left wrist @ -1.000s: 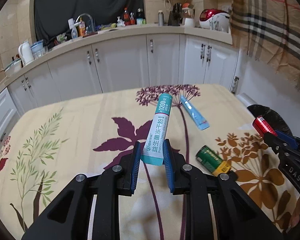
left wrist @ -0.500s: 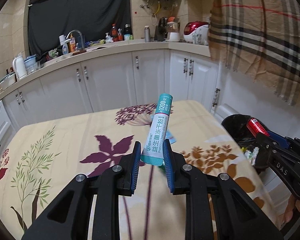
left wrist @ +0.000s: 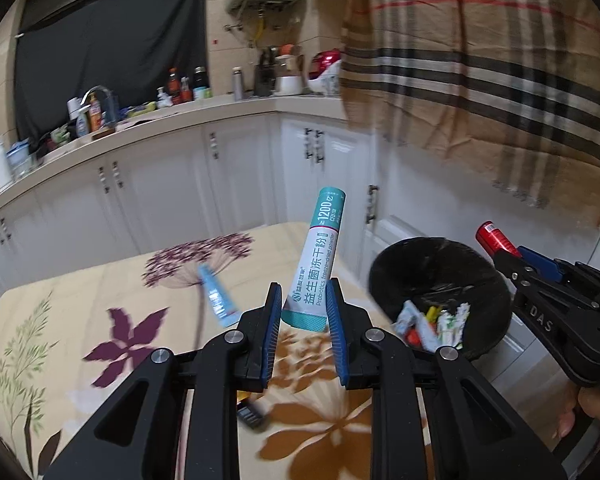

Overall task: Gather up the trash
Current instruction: 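Carry the red can and white tube over the black bin with both grippers, then open both grippers over the bin to drop the can and tube, then move both tools back over the table toward the green can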

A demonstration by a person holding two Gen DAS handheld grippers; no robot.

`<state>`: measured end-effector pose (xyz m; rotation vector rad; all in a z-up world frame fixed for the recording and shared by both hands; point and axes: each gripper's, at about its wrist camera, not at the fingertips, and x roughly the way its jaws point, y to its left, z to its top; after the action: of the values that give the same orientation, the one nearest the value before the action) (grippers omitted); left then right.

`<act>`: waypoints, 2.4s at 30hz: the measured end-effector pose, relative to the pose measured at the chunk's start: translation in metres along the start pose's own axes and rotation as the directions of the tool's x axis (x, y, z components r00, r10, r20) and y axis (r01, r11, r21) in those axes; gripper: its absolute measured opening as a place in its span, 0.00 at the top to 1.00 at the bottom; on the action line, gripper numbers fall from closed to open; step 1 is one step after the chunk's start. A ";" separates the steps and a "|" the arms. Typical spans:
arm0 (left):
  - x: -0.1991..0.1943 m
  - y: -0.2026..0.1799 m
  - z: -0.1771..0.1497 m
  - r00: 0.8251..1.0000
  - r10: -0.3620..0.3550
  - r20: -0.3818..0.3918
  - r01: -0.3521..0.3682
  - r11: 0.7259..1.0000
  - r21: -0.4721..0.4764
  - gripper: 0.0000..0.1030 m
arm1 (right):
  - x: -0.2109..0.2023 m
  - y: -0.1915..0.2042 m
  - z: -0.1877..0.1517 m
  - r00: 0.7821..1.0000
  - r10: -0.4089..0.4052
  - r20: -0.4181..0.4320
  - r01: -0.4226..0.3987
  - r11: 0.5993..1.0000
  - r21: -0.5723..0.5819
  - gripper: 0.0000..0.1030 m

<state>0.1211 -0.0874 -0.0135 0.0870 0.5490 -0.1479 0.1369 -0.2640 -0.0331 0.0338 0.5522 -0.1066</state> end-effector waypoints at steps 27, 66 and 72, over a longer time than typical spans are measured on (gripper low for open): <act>0.117 -0.097 0.033 0.992 -0.079 -0.102 0.087 0.994 0.071 0.59 | 0.090 -0.076 0.005 0.992 -0.115 -0.059 0.123 0.982 0.145 0.54; -0.013 0.147 -0.051 0.942 0.282 -0.182 -0.313 0.934 -0.173 0.39 | 0.005 0.139 -0.032 0.959 0.256 -0.125 -0.271 0.955 -0.119 0.54; -0.024 0.174 -0.062 0.925 0.321 -0.202 -0.360 0.912 -0.199 0.39 | 0.003 0.176 -0.041 0.936 0.310 -0.168 -0.338 0.926 -0.168 0.54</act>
<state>0.0971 0.0945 -0.0463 -0.0347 0.7048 0.2697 0.1372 -0.0871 -0.0692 -0.0588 0.6872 0.2769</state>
